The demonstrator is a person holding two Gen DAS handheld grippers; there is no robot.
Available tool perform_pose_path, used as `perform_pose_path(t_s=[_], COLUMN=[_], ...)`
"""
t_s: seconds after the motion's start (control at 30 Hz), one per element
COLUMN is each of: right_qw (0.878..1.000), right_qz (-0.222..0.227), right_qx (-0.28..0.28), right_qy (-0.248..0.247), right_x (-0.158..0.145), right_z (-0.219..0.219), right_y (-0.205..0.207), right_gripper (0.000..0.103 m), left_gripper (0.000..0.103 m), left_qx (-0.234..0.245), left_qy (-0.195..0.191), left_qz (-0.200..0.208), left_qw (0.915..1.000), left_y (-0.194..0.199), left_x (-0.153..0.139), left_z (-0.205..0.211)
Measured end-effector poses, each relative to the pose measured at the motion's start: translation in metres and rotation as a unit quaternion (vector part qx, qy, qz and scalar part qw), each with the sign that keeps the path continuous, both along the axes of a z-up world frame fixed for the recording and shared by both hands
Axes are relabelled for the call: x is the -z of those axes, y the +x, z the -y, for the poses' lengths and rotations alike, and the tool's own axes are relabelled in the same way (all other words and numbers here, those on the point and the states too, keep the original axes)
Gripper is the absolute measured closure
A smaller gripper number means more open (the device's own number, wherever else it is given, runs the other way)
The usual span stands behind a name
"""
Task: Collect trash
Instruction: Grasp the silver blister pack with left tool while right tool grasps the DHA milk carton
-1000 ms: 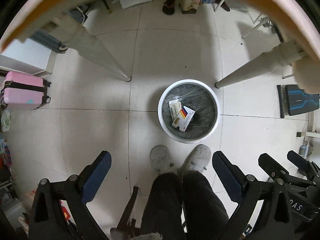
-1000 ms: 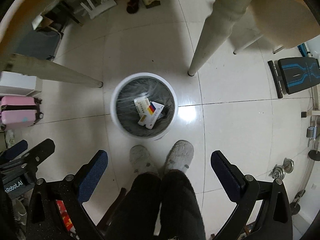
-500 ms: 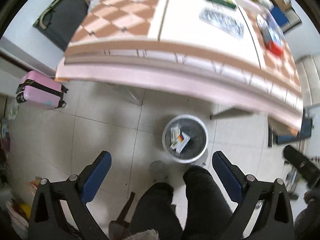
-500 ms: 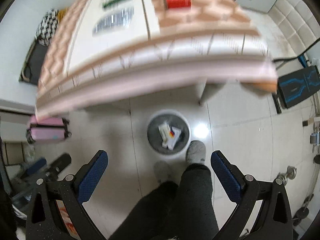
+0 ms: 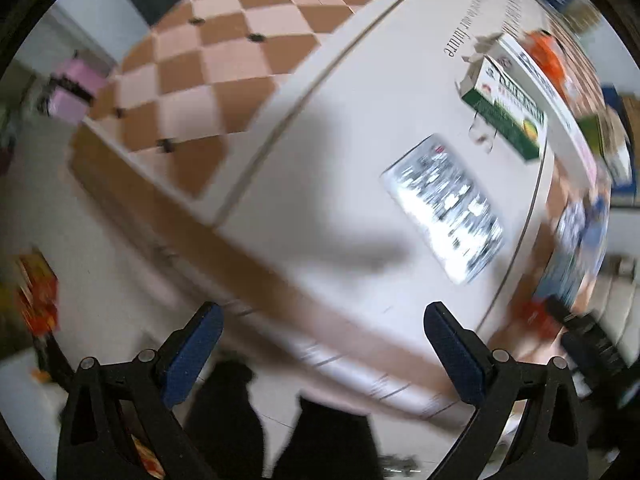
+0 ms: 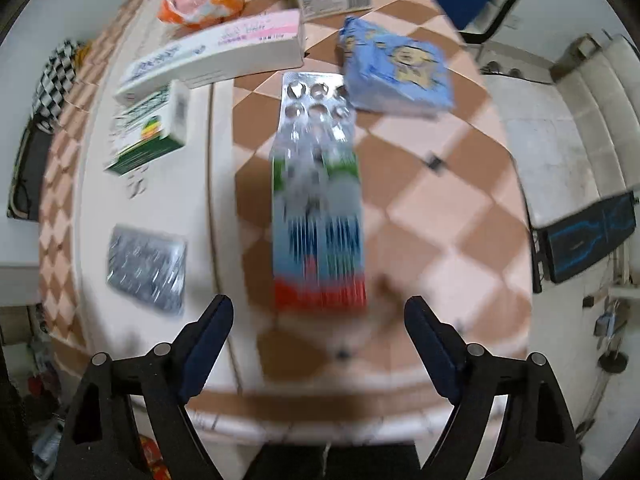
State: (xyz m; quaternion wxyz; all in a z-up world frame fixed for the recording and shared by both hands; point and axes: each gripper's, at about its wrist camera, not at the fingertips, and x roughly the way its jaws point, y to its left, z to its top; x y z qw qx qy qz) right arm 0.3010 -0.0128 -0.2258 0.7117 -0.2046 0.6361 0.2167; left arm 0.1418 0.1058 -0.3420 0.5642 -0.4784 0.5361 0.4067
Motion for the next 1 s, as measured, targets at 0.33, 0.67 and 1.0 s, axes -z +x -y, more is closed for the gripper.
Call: perform_pose_path(t_s=[0.33, 0.67, 1.0], right_qw=[0.999, 0.996, 0.996], right_qz=[-0.030, -0.062, -0.050], right_qx=[-0.021, -0.059, -0.049], right_qy=[-0.016, -0.036, -0.050], right_x=[0.013, 0.024, 0.033], right_z=[-0.003, 0.031, 0.038], right_y=[0.050, 0.058, 0.058], right_gripper=[0.051, 0.051, 0.039], left_gripper=[0.021, 0.033, 0.020], left_qx=[-0.134, 0.120, 0.055], left_qy=[-0.076, 0.025, 0.001], left_qz=[0.001, -0.070, -0.045], left_qw=[0.9881, 0.9900, 0.9975], left_y=[0.065, 0.076, 0.039], left_x=[0.049, 0.046, 0.067], left_z=[-0.052, -0.025, -0.032])
